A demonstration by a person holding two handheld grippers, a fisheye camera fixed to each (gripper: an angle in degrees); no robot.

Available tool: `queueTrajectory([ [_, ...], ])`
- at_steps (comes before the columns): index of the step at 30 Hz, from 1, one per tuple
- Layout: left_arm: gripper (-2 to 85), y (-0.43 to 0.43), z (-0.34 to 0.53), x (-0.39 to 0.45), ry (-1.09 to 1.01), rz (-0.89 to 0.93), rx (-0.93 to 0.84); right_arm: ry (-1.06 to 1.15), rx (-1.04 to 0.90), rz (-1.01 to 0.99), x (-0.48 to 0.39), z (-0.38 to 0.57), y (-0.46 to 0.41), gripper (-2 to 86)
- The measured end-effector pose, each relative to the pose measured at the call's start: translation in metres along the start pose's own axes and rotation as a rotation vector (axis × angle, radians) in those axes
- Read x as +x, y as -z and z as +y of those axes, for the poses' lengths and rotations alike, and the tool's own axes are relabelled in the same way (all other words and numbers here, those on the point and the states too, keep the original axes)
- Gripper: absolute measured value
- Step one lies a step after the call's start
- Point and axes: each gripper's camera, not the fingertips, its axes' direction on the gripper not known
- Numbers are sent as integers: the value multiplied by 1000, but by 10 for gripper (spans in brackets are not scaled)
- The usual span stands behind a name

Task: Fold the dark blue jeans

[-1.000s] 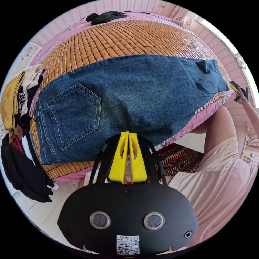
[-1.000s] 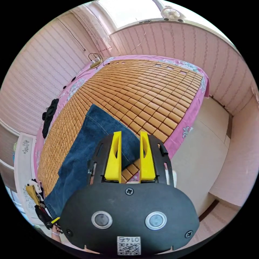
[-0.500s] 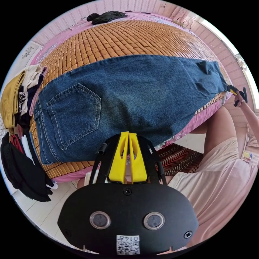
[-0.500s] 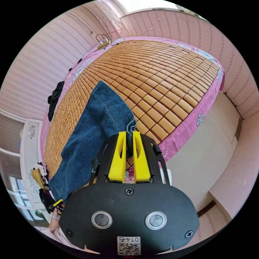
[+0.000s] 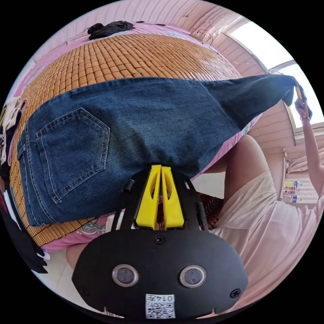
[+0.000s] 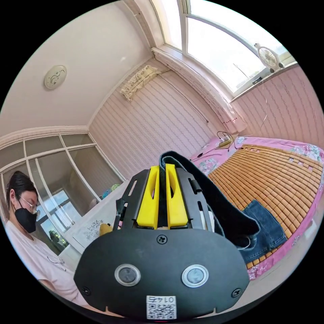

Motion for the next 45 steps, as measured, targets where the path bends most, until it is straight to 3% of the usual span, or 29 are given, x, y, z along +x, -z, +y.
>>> queueTrajectory([
  [4, -10, -1, 0, 7, -34, -25, 9, 97, -123, -129, -47, -18, -77, 23],
  [9, -10, 4, 6, 3, -25, -64, 7, 10, -30, -130, -14, -32, -101, 27],
  [13, -10, 6, 7, 0, -10, -68, -9, -85, -32, 234, 78, -24, -60, 33],
  [15, -10, 6, 5, 3, -21, -136, -40, -127, -97, 454, 124, -7, -40, 38],
  [17, -10, 8, 4, 3, -8, -142, -43, -321, -223, 654, 193, 32, -17, 48],
  [19, -10, 9, 1, 0, 28, -131, -61, -431, -315, 737, 226, 65, -9, 57],
  [24, -10, 14, -8, 1, 19, -225, -144, -331, -456, 982, 240, 111, -26, 145],
  [27, -10, 16, -12, -2, 23, -242, -177, -265, -540, 954, 245, 112, -54, 178],
  [32, -10, 17, -12, 0, 27, -245, -187, -231, -654, 1031, 239, 107, -93, 157],
  [39, -10, 18, -2, 8, -25, -292, -189, -316, -645, 889, 221, 117, -78, 66],
  [42, -10, 21, 7, 5, -20, -265, -171, -390, -548, 782, 204, 116, -52, 49],
  [45, -10, 23, 16, 3, -13, -216, -148, -469, -321, 549, 178, 102, -21, 45],
])
